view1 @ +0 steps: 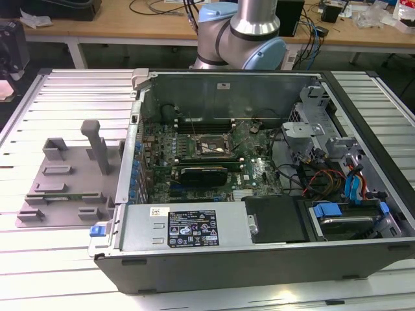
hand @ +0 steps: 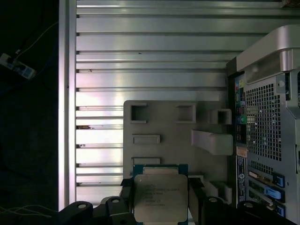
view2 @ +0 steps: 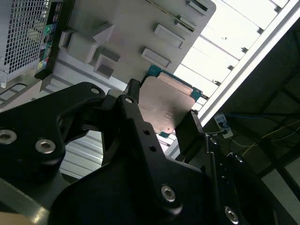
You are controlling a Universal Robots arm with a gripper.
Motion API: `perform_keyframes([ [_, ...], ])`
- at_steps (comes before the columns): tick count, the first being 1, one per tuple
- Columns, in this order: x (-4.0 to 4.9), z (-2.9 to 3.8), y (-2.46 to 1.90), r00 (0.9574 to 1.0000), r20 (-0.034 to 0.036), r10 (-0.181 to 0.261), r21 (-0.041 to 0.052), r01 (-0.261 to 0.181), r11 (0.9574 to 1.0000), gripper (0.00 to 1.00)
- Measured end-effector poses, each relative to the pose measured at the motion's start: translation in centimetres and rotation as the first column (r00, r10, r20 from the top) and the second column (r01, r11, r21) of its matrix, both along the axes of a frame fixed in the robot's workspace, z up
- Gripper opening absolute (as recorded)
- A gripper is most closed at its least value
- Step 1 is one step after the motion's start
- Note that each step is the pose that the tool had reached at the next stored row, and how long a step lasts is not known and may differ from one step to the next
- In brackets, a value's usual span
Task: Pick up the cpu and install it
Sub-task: 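Pick up the cpu and move it towards the insertion slot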
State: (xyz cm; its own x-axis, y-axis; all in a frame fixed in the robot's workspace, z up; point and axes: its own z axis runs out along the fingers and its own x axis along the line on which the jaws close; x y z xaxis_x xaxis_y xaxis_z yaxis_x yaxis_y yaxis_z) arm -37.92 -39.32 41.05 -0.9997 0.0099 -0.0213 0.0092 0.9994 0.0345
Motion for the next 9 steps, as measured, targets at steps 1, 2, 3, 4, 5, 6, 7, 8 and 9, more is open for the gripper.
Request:
perform_keyframes([
  [1, 0.02, 0.00, 0.00, 1.0000, 0.0001, 0.000, 0.0000, 0.000, 1.0000, 0.55],
  [2, 0.03, 0.00, 0.00, 1.0000, -0.0001, 0.000, 0.0000, 0.000, 1.0000, 0.55],
  [3, 0.04, 0.01, 0.00, 1.0000, 0.0000, 0.000, 0.0000, 0.000, 1.0000, 0.55],
  [4, 0.05, 0.02, 0.00, 1.0000, 0.0001, 0.000, 0.0001, 0.000, 1.0000, 0.55],
  [5, 0.06, 0.04, 0.00, 1.0000, 0.0002, 0.000, 0.0001, 0.000, 1.0000, 0.55],
  [6, 0.09, 0.06, 0.00, 1.0000, 0.0000, 0.000, 0.0000, 0.000, 1.0000, 0.55],
  [7, 0.13, 0.10, 0.00, 1.0000, -0.0003, 0.000, -0.0002, 0.000, 1.0000, 0.55],
  [8, 0.16, 0.10, 0.00, 1.0000, -0.0002, 0.000, -0.0002, 0.000, 1.0000, 0.55],
  [9, 0.28, 0.10, 0.00, 1.0000, 0.0000, 0.000, -0.0001, 0.000, 1.0000, 0.55],
])
